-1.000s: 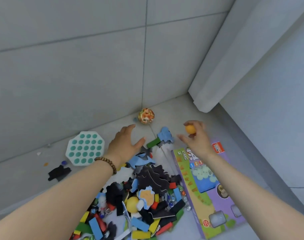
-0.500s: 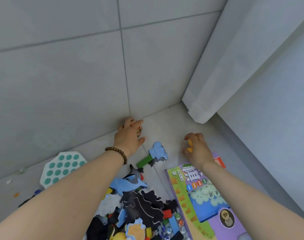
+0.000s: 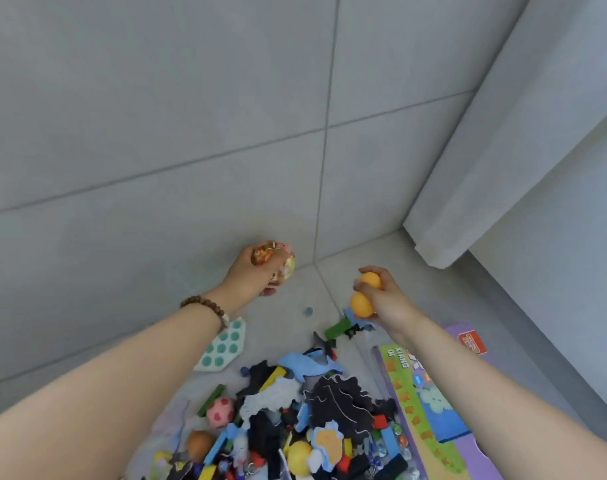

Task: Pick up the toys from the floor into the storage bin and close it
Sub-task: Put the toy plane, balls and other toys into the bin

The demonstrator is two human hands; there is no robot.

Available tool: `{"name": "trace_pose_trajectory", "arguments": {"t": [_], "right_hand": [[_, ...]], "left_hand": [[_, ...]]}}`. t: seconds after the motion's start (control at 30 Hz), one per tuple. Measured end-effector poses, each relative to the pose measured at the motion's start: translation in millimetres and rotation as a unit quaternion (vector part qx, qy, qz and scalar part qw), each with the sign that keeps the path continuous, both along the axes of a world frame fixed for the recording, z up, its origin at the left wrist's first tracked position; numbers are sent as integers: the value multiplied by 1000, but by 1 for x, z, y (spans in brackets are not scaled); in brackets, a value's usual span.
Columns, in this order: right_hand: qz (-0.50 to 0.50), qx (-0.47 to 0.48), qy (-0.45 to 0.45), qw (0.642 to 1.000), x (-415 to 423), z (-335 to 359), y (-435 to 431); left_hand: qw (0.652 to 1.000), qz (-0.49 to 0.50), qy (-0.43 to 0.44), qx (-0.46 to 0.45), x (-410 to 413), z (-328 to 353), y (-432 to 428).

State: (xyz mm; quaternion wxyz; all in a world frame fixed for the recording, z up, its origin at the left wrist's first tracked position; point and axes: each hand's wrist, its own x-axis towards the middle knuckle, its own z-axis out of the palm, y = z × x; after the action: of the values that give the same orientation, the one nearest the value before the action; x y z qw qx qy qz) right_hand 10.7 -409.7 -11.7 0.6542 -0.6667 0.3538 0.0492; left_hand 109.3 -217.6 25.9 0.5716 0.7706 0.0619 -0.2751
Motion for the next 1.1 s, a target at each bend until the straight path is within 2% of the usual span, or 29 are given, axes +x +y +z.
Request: {"name": "trace_pose_trajectory", "arguments": {"t": [0.07, 0.17, 0.27, 0.4, 0.53, 0.63, 0.7, 0.8, 0.83, 0.93, 1.03, 1.1], "right_hand": [[32, 51, 6, 998, 7, 31, 33], [101, 66, 10, 993, 15, 88, 88], [197, 50, -5, 979, 9, 155, 158], [341, -9, -37, 939, -21, 237, 268], [419, -17, -55, 906, -58, 286, 386], [457, 5, -27, 889, -84, 297, 478], [481, 21, -10, 877, -98, 294, 538], [523, 55, 28, 850, -118, 277, 623], [541, 62, 43, 838, -123, 271, 648], [585, 67, 54, 806, -130, 254, 704], [553, 45, 34, 831, -126, 239, 741], [539, -27, -11, 842, -118, 225, 747]], "left_hand": [[999, 18, 26, -4, -5, 38, 51], [998, 46, -1, 32, -34, 96, 144], [992, 109, -30, 54, -77, 156, 230], [978, 166, -78, 101, -144, 222, 337], [967, 223, -107, 56, -210, 257, 448], [933, 349, -84, 1, -263, 250, 538], [895, 438, -82, -19, -296, 231, 593], [830, 554, -65, 3, -341, 195, 656], [819, 572, -48, -1, -351, 183, 672], [804, 594, -5, -7, -368, 148, 710], [805, 593, 6, 31, -365, 134, 721], [812, 579, 4, 71, -354, 136, 715]]}}
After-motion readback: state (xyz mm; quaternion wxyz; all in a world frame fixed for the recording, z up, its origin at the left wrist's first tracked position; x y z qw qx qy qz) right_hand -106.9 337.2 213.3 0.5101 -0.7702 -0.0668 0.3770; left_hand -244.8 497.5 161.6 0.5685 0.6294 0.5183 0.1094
